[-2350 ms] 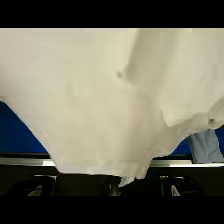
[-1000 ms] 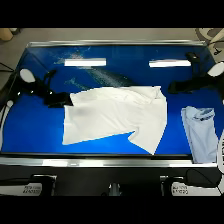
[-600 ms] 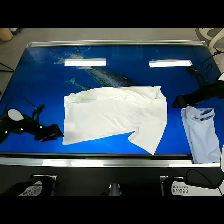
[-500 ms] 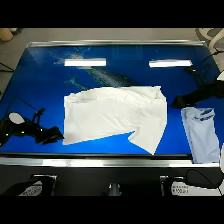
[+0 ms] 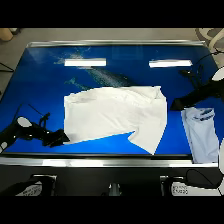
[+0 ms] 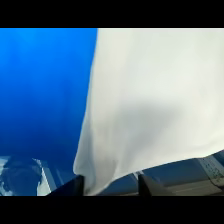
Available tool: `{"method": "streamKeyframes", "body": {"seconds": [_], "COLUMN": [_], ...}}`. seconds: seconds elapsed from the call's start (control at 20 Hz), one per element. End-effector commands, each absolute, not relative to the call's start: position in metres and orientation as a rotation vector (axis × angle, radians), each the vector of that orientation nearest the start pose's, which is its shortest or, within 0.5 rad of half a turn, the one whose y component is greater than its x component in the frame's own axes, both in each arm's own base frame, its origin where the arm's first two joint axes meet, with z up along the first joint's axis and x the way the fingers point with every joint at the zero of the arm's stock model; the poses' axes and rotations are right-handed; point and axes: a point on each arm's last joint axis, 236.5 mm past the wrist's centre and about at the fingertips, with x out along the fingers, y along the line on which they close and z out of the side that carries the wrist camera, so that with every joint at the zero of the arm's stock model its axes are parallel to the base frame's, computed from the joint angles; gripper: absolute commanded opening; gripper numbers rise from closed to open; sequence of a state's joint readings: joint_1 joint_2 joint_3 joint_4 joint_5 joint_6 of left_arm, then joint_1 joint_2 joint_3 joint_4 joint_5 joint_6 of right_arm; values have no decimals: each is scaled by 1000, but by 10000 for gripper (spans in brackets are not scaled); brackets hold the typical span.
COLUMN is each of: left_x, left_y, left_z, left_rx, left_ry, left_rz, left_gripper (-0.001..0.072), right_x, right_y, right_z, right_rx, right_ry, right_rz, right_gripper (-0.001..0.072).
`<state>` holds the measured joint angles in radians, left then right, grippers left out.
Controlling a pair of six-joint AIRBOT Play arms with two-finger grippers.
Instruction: Fold the shirts.
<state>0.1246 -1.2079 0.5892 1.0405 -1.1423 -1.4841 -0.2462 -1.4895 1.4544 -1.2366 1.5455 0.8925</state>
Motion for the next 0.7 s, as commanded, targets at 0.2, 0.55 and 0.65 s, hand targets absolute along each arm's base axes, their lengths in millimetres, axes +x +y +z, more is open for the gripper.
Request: {"method": "streamKeyframes", "body": {"seconds": [0.2,0.55,0.65], "left_x": [241,239,238], "left_y": [-82,-84,-84], "left_z": [-110,-108,-108], "left_rx": [-641,-628,-628], "left_ry": [1604,1611,1614], "left_rz": [-119,-140,-141], "left_gripper": [26,26,26], "right_x": [359,345,348], "right_y": [-29,-22,-17], "right_z": [8,-75,-88], "right_rx": [-119,0,50], "right_ry": [1480,1551,1567], "right_rz": [524,471,469], "right_gripper": [486,497,496]}}
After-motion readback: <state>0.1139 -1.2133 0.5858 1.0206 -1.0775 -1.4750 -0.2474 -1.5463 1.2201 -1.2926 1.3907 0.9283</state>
